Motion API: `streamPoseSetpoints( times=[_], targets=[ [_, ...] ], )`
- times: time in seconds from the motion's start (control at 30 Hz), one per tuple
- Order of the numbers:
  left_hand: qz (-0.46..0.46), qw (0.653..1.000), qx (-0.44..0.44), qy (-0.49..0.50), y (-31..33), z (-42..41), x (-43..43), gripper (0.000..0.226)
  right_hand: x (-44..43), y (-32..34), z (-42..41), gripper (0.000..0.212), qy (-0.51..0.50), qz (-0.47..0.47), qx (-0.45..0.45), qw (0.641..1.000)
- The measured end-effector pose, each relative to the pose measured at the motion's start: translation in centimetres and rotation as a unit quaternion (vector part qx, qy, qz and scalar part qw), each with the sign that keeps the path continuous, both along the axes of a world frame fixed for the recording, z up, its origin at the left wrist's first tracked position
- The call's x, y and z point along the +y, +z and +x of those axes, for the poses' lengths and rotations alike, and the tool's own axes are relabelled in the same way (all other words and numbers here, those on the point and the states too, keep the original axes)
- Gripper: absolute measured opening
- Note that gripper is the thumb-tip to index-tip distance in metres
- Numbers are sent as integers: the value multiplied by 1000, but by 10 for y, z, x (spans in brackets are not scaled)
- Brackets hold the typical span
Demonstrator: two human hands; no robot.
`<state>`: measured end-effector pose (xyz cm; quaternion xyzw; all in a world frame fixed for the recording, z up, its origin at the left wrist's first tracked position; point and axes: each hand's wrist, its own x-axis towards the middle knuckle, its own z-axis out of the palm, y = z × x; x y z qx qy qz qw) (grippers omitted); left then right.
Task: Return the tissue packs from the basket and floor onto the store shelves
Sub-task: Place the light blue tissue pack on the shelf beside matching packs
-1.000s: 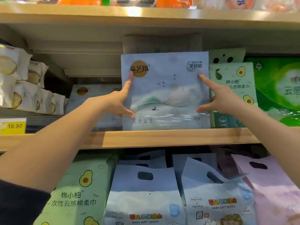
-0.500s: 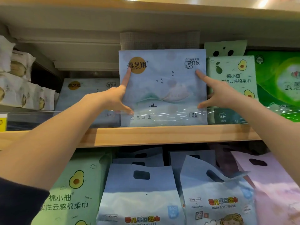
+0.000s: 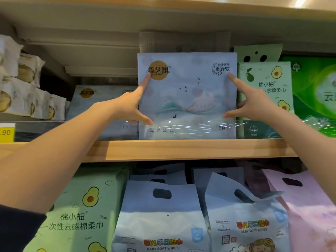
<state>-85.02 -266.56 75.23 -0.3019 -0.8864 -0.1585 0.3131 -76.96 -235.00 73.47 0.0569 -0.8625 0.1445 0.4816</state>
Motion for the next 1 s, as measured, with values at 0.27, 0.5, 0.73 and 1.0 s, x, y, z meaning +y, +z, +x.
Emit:
streamPoseSetpoints(
  times=[0.27, 0.5, 0.73, 1.0],
  targets=[
    [12, 1000, 6, -26, -1, 11, -3, 128, -1, -1, 1, 112, -8, -5, 21, 1000],
    [45, 999, -9, -29, -1, 13, 6, 129, 0, 1, -1, 117, -2, 0, -19, 1000],
    [86, 996, -10, -39, 2, 16, 11, 130, 2, -2, 3, 107, 29, -29, 13, 999],
    [54, 998, -35, 2, 11, 16, 13, 136, 8, 2, -4, 104, 7, -10, -30, 999]
  ],
)
